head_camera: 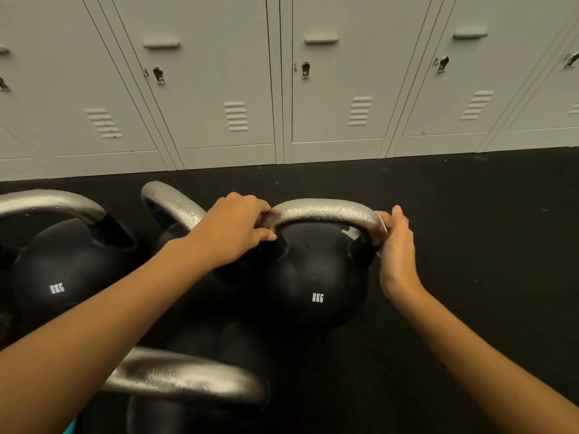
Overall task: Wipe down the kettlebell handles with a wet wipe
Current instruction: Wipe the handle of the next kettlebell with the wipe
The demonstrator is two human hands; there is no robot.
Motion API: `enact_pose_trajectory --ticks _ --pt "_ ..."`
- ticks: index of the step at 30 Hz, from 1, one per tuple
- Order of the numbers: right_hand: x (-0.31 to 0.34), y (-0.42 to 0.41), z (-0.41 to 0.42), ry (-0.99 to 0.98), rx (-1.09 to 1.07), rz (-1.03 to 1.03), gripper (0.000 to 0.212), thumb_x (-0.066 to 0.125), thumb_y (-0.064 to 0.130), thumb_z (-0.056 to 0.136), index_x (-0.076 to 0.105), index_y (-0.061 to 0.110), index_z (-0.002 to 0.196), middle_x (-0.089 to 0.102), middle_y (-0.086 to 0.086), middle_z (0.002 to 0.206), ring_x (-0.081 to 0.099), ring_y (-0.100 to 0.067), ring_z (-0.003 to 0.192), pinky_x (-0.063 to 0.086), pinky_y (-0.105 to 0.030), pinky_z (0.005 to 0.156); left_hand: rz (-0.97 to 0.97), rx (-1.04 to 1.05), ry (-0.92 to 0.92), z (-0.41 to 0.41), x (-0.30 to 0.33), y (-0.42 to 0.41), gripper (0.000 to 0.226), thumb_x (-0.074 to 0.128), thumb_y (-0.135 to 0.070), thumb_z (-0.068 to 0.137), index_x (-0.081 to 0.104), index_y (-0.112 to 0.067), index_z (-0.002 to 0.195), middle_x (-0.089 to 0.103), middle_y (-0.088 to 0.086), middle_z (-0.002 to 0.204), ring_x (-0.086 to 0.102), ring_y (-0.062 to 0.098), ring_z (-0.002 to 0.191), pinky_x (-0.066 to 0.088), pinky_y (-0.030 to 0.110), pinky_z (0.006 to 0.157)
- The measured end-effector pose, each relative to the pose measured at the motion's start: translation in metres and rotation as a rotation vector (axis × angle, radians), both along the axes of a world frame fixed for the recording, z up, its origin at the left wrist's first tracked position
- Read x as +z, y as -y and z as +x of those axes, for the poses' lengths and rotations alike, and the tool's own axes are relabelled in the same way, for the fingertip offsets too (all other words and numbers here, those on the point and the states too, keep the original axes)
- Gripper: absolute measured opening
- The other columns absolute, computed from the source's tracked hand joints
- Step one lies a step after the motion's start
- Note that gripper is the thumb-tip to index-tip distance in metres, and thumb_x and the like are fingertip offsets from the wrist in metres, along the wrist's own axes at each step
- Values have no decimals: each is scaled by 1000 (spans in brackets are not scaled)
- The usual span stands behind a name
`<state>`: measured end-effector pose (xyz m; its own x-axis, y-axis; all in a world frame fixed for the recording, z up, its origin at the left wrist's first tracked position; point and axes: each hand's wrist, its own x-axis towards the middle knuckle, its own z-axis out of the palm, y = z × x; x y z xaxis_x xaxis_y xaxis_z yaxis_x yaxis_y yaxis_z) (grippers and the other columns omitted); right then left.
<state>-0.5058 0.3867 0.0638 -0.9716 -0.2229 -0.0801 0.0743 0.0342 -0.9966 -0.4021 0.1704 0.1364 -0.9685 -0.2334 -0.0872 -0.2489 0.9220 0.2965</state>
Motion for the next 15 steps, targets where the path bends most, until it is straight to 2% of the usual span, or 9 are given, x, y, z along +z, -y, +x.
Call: enact_pose_trajectory --ticks 3,6,10,12,14,15 --pt "16 2 -4 -60 66 64 61 17 37 108 74 18 97 74 5 85 66 2 80 44 -9 69 60 23 -3 3 1 -1 45 71 -34 83 60 -21 124 69 1 101 62 18 96 50 33 87" --pt "32 -2 0 -109 158 125 59 18 36 108 75 21 104 75 4 94 67 -3 90 47 -9 74 75 31 49 3 5 -3 43 67 -36 86 57 -21 125 67 2 103 62 19 94 51 34 84" --pt "48 -8 5 -107 216 172 56 20 39 107 74 24 111 74 7 101 65 0 97 45 -6 78 116 59 160 7 11 -11 42 59 -42 91 51 -19 125 62 5 111 60 26 101 49 43 89" --pt "53 -10 6 -72 238 179 54 21 39 107 73 24 113 73 7 103 64 -1 100 45 -9 80 109 49 216 11 14 -22 57 57 -44 92 38 -16 137 52 9 131 51 28 119 43 41 99" --pt "55 -11 6 -19 264 195 51 24 40 107 72 26 114 72 6 105 64 -3 101 45 -14 80 68 32 224 17 19 -35 78 53 -44 94 13 -10 151 28 10 152 35 29 135 34 39 107" --pt "55 -12 5 5 274 215 48 26 41 107 72 28 114 71 7 106 63 -4 102 44 -17 80 45 21 201 19 22 -40 83 52 -44 94 4 -9 152 20 9 156 30 29 138 32 39 109"
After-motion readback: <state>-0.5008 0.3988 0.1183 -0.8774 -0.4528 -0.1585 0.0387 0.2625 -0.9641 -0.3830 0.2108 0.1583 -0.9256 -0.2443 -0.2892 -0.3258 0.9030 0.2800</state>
